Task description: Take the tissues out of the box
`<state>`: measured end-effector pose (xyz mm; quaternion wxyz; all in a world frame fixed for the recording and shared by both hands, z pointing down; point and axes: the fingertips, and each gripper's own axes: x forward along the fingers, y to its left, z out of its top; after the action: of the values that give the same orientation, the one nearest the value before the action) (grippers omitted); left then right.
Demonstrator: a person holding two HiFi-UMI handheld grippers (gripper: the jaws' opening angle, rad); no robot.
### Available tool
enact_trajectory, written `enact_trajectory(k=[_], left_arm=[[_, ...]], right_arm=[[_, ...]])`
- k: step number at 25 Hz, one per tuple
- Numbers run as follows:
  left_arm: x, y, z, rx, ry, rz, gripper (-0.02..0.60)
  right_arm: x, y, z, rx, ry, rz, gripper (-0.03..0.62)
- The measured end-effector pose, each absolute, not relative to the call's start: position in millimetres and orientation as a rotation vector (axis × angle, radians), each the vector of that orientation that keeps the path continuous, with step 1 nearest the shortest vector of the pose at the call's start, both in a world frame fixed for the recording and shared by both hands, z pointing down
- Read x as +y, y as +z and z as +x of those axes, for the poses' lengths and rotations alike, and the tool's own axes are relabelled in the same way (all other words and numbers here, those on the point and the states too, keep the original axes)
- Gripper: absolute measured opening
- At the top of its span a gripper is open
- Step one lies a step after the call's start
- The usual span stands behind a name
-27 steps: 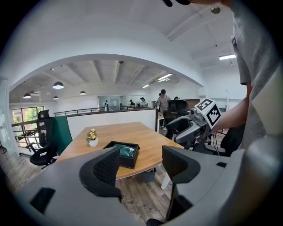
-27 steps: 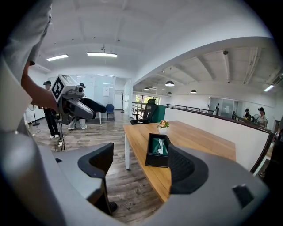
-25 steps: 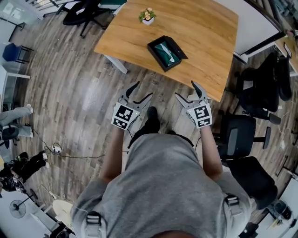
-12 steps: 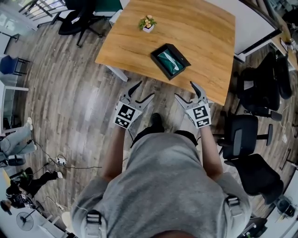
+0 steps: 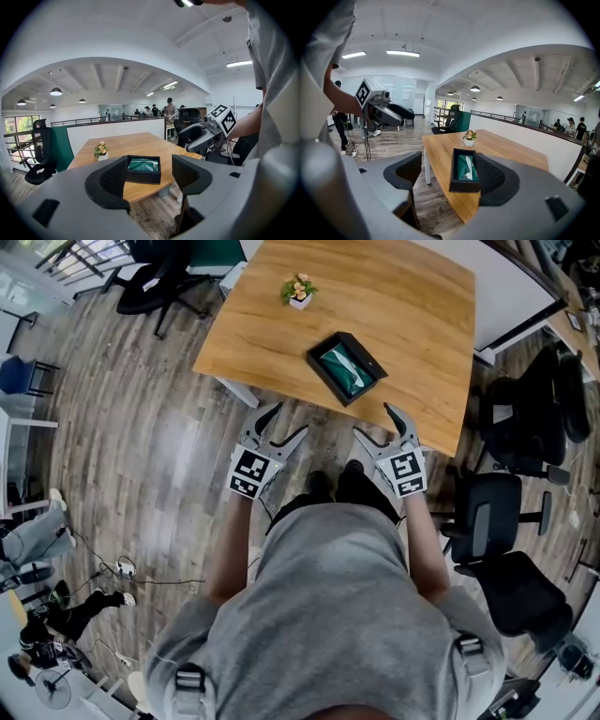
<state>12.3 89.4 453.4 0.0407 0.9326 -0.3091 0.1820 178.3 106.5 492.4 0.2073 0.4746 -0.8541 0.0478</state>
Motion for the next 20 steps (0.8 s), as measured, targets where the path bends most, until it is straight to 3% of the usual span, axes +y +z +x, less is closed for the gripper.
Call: enact_trajectory(k=[20], left_arm=[[13,461,45,-0.986,0.649,2.769,0.302]], right_arm=[[18,517,199,-2.431,0.239,1.211,0.336]])
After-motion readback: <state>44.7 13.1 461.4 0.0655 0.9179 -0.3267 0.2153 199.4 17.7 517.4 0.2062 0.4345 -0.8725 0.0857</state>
